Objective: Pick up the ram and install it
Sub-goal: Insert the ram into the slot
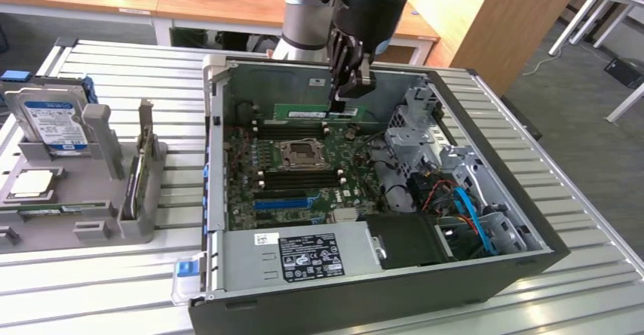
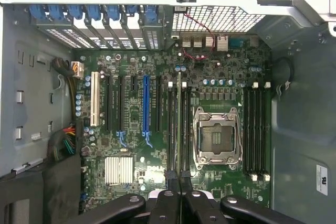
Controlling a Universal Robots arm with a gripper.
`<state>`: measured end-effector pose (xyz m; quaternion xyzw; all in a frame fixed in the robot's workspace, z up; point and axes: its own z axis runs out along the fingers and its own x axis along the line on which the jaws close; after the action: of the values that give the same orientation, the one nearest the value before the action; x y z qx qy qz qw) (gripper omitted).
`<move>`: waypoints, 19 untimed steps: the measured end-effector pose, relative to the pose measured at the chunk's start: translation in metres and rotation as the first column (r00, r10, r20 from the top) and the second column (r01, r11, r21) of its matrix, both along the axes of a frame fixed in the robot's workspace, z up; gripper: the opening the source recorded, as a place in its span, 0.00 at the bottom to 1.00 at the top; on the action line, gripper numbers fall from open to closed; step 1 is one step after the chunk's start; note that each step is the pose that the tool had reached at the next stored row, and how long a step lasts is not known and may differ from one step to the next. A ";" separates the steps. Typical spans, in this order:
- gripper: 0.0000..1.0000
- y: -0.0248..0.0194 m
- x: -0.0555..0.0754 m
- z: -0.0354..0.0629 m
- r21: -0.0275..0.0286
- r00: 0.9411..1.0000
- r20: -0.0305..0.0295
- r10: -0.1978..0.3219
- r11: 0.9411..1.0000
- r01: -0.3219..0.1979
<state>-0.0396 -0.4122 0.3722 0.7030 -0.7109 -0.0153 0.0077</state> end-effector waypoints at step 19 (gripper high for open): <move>0.12 0.0000 0.000 -0.0194 0.000 1.000 0.000 0.000 1.000 0.000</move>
<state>-0.0396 -0.4122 0.3528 0.7030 -0.7110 -0.0153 0.0076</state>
